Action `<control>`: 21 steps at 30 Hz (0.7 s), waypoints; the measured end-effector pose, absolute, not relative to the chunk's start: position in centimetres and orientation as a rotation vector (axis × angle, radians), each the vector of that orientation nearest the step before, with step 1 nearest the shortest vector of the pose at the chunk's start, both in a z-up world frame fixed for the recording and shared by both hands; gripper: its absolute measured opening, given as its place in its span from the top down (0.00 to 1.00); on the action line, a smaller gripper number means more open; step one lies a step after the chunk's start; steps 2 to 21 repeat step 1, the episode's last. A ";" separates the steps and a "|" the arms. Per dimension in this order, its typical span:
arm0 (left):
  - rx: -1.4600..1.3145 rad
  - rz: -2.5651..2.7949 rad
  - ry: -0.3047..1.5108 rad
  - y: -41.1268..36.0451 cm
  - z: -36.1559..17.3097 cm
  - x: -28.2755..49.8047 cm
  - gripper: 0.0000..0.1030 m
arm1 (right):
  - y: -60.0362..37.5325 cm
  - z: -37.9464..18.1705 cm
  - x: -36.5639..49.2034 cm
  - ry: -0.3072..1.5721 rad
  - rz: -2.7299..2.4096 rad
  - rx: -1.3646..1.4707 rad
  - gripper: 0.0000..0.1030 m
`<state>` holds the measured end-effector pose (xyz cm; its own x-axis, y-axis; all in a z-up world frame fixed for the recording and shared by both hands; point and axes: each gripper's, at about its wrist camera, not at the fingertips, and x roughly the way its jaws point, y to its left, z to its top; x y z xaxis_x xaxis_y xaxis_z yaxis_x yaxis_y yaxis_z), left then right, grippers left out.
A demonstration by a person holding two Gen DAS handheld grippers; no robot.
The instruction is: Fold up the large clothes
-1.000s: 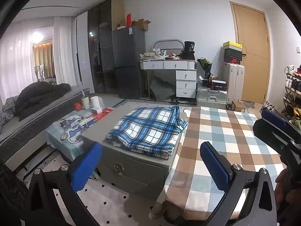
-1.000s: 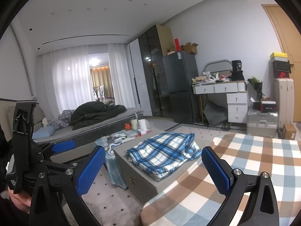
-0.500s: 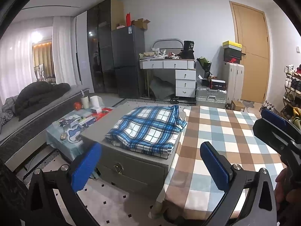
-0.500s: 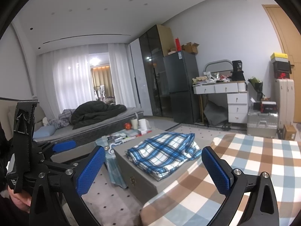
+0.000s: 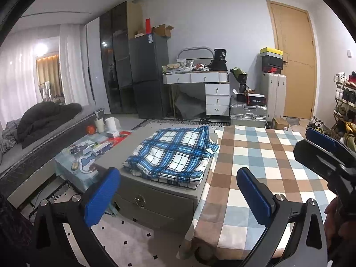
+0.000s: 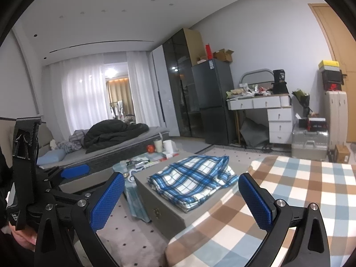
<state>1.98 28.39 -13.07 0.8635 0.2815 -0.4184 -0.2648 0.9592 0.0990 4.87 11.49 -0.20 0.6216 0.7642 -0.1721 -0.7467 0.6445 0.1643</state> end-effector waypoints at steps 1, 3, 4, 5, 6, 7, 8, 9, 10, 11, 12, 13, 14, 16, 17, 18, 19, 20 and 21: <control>0.043 0.271 0.438 28.2 -13.1 1.9 0.01 | 11.3 -0.2 5.0 0.237 0.867 0.084 0.00; 0.043 0.271 0.438 28.2 -13.1 1.9 0.01 | 11.3 -0.2 5.0 0.237 0.867 0.084 0.00; 0.043 0.271 0.438 28.2 -13.1 1.9 0.01 | 11.3 -0.2 5.0 0.237 0.867 0.084 0.00; 0.043 0.271 0.438 28.2 -13.1 1.9 0.01 | 11.3 -0.2 5.0 0.237 0.867 0.084 0.00; 0.043 0.271 0.438 28.2 -13.1 1.9 0.01 | 11.3 -0.2 5.0 0.237 0.867 0.084 0.00; 0.043 0.271 0.438 28.2 -13.1 1.9 0.01 | 11.3 -0.2 5.0 0.237 0.867 0.084 0.00; 0.043 0.271 0.438 28.2 -13.1 1.9 0.01 | 11.3 -0.2 5.0 0.237 0.867 0.084 0.00; 0.043 0.271 0.438 28.2 -13.1 1.9 0.01 | 11.3 -0.2 5.0 0.237 0.867 0.084 0.00; 0.043 0.271 0.438 28.2 -13.1 1.9 0.01 | 11.3 -0.2 5.0 0.237 0.867 0.084 0.00; 0.043 0.271 0.438 28.2 -13.1 1.9 0.01 | 11.3 -0.2 5.0 0.237 0.867 0.084 0.00; 0.043 0.271 0.438 28.2 -13.1 1.9 0.01 | 11.3 -0.2 5.0 0.237 0.867 0.084 0.00; 0.043 0.271 0.438 28.2 -13.1 1.9 0.01 | 11.3 -0.2 5.0 0.237 0.867 0.084 0.00; 0.043 0.271 0.438 28.2 -13.1 1.9 0.01 | 11.3 -0.2 5.0 0.237 0.867 0.084 0.00; 0.043 0.271 0.438 28.2 -13.1 1.9 0.01 | 11.3 -0.2 5.0 0.237 0.867 0.084 0.00; 0.043 0.271 0.438 28.2 -13.1 1.9 0.01 | 11.3 -0.2 5.0 0.237 0.867 0.084 0.00; 0.043 0.271 0.438 28.2 -13.1 1.9 0.01 | 11.3 -0.2 5.0 0.237 0.867 0.084 0.00; 0.043 0.271 0.438 28.2 -13.1 1.9 0.01 | 11.3 -0.2 5.0 0.237 0.867 0.084 0.00; 0.043 0.271 0.438 28.2 -13.1 1.9 0.01 | 11.3 -0.2 5.0 0.237 0.867 0.084 0.00; 0.043 0.271 0.438 28.2 -13.1 1.9 0.01 | 11.3 -0.2 5.0 0.237 0.867 0.084 0.00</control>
